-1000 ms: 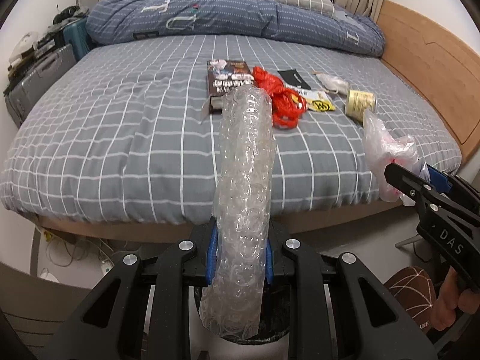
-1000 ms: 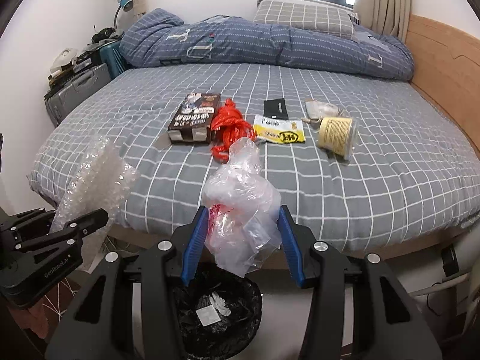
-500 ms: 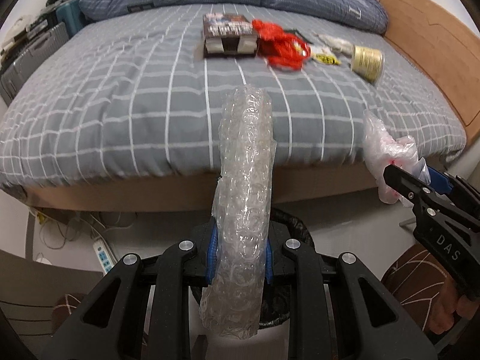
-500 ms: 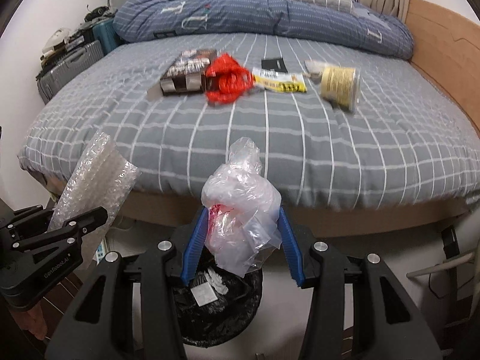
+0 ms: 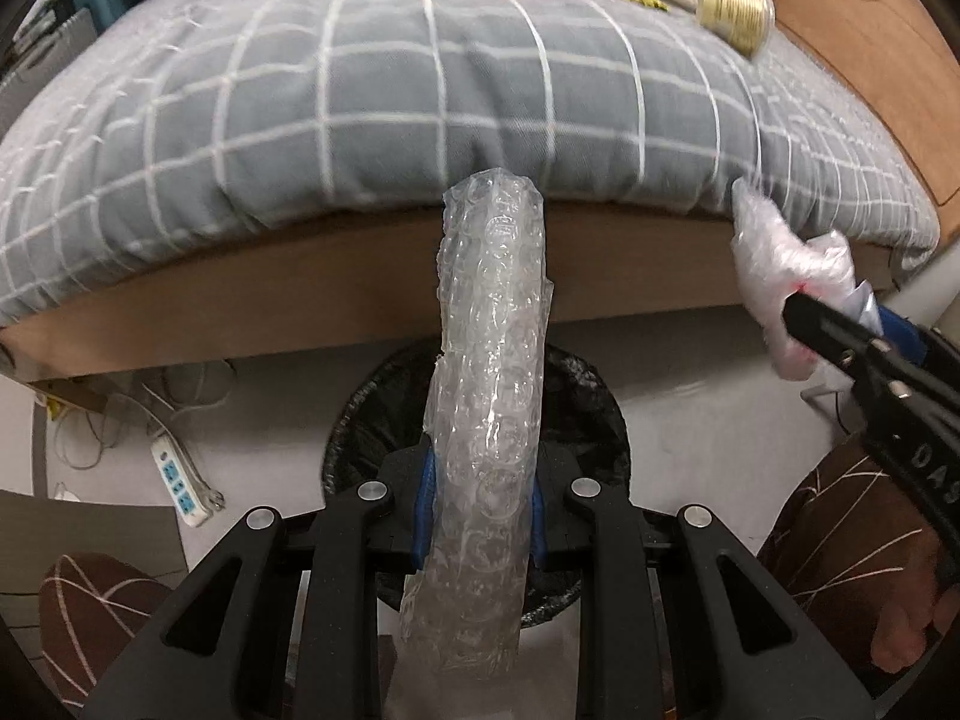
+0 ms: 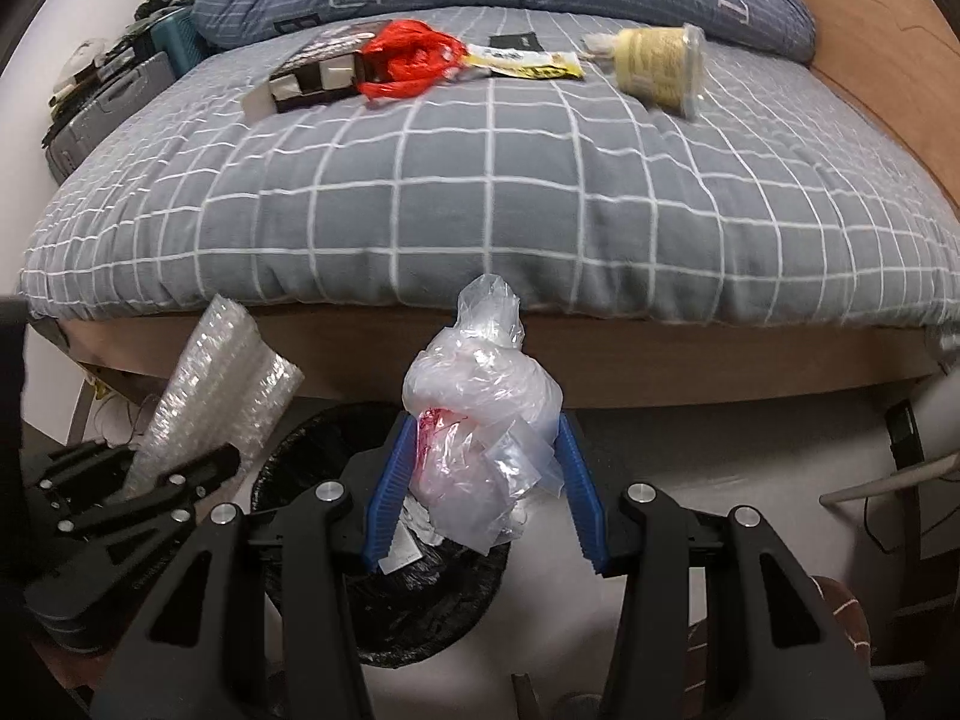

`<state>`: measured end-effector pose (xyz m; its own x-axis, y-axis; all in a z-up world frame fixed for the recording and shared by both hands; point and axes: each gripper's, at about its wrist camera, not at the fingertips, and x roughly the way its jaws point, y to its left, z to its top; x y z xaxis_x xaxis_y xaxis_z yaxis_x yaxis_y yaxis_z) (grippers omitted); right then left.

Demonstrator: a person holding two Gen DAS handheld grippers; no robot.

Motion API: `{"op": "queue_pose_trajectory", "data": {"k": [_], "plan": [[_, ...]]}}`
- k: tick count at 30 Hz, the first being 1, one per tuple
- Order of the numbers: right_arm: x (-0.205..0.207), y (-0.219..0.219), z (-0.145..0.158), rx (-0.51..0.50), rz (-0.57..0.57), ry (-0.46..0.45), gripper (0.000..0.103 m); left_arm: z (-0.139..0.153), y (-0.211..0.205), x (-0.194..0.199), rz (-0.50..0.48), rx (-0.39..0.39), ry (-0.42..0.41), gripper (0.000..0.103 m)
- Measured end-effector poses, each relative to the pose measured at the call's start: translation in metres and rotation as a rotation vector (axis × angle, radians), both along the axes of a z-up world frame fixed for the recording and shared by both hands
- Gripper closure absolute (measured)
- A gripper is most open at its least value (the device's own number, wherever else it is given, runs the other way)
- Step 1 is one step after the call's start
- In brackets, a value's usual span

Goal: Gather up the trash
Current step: 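Open the left tool to drop the bubble wrap into the bin, then open the right tool to drop the clear plastic bag into the bin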

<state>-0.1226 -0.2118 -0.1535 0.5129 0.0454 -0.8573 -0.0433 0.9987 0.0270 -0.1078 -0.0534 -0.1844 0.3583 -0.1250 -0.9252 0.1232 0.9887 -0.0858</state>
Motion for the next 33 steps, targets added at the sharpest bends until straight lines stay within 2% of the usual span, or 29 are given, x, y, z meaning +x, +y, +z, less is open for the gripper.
{"op": "queue_pose_trajectory", "data": {"k": [4,7,9,10,11,13,18,20,33], "plan": [[-0.003,-0.009,-0.004,-0.003,-0.018,0.013,0.057,-0.01,-0.009,0.002,-0.02,-0.002,0.009,0.08],[-0.002,-0.012,-0.008,-0.004,-0.024,0.025,0.057,-0.014,-0.013,0.001,-0.021,0.013,0.0,0.074],[-0.002,-0.011,-0.01,-0.005,-0.024,0.031,0.057,-0.015,-0.014,0.0,-0.014,0.038,-0.014,0.057],[-0.002,-0.01,-0.011,-0.004,-0.021,0.034,0.057,-0.015,-0.013,-0.001,-0.007,0.046,-0.023,0.043],[-0.001,-0.008,-0.012,-0.003,-0.016,0.037,0.057,-0.015,-0.012,-0.002,-0.002,0.043,-0.03,0.035],[0.0,-0.002,-0.014,-0.003,-0.001,0.042,0.057,-0.016,-0.009,-0.003,0.003,0.037,-0.038,0.032],[0.006,0.019,-0.022,-0.002,0.044,0.06,0.057,-0.015,0.006,-0.006,0.025,0.054,-0.055,0.017],[0.008,0.026,-0.024,0.0,0.059,0.063,0.057,-0.014,0.016,-0.004,0.05,0.069,-0.058,0.008],[0.025,0.085,-0.038,0.023,0.157,0.093,0.057,0.005,0.083,0.0,0.168,0.105,-0.095,0.006]]}}
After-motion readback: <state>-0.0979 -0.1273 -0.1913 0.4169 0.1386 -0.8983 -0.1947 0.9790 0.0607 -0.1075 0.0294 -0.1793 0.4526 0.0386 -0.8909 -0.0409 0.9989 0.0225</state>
